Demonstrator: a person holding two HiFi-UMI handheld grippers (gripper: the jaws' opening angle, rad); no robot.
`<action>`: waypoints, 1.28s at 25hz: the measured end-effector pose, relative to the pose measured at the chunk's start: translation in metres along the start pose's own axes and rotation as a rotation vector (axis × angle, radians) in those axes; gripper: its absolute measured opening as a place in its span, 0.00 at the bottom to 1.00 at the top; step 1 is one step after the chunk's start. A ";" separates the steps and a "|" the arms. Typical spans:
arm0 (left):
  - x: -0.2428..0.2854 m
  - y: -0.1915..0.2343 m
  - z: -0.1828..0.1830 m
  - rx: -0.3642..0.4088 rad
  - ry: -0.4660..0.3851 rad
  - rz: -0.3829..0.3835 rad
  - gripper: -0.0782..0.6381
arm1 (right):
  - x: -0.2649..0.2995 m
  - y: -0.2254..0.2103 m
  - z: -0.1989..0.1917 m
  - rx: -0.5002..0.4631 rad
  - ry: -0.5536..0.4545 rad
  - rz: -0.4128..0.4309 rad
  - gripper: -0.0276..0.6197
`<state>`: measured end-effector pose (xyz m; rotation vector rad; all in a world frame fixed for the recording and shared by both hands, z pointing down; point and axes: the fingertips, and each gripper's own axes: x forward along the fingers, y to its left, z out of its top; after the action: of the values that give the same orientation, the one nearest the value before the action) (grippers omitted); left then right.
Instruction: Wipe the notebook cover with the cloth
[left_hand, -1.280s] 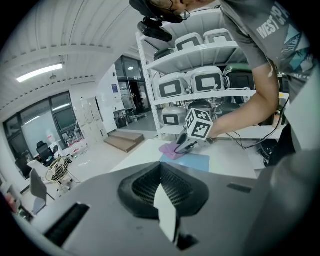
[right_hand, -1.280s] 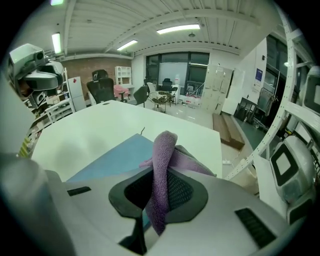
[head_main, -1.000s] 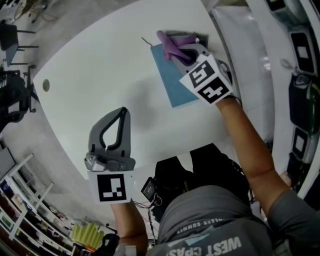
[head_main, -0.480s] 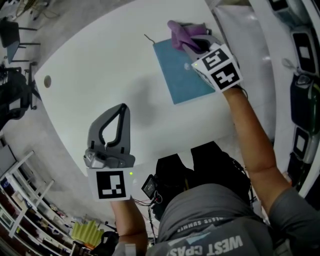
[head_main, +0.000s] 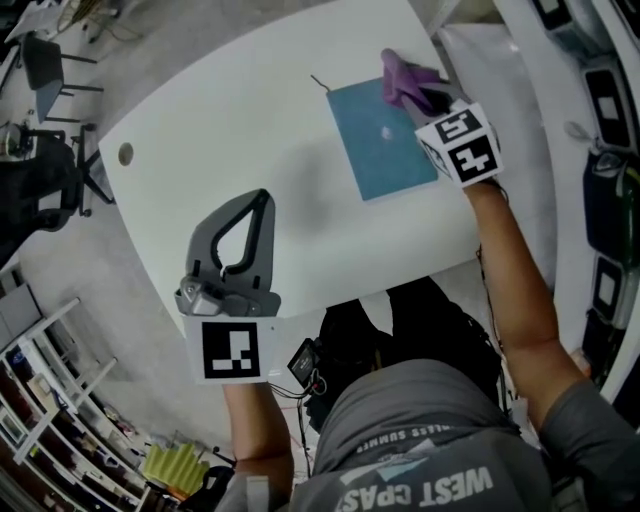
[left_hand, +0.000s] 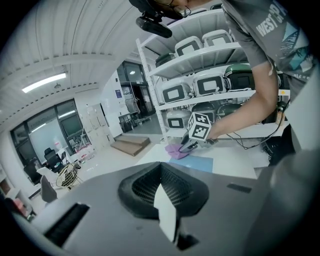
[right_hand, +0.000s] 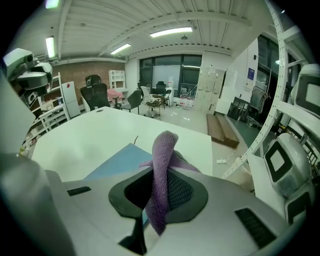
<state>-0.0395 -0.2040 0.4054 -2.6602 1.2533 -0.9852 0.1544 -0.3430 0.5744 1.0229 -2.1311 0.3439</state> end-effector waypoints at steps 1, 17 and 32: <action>-0.005 0.003 0.003 0.003 -0.004 0.010 0.11 | -0.006 0.001 -0.002 -0.002 0.000 -0.001 0.15; -0.120 0.024 0.025 0.071 -0.077 0.089 0.11 | -0.083 0.091 -0.088 0.038 0.078 -0.037 0.16; -0.208 0.019 0.050 0.127 -0.157 0.139 0.11 | -0.102 0.130 -0.103 0.048 0.127 -0.020 0.36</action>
<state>-0.1227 -0.0812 0.2501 -2.4628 1.2764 -0.7926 0.1498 -0.1489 0.5815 1.0219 -2.0060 0.4405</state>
